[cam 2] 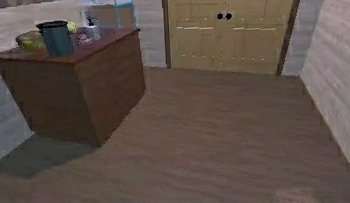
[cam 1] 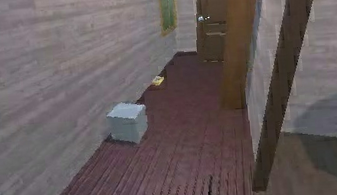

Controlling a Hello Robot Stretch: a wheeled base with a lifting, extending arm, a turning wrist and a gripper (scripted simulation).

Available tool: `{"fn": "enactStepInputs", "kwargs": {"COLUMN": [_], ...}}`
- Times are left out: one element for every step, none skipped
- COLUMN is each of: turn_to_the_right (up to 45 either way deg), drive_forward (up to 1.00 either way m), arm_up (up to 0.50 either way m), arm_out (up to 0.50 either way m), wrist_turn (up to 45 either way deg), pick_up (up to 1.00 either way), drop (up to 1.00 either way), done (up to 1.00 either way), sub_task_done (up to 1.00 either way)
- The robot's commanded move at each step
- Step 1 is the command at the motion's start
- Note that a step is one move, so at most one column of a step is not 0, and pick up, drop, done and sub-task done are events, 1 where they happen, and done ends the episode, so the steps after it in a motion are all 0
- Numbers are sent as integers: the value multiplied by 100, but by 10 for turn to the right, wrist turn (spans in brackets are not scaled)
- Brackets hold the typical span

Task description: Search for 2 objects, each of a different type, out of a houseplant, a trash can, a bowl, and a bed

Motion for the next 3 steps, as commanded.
{"fn": "enactStepInputs", "kwargs": {"turn_to_the_right": [0,30,0], "drive_forward": [100,0,100], "arm_up": [0,0,0], "arm_out": [0,0,0], "wrist_turn": [0,0,0], "pick_up": [0,0,0], "drop": [0,0,0], "done": [0,0,0], "sub_task_done": [0,0,0]}}
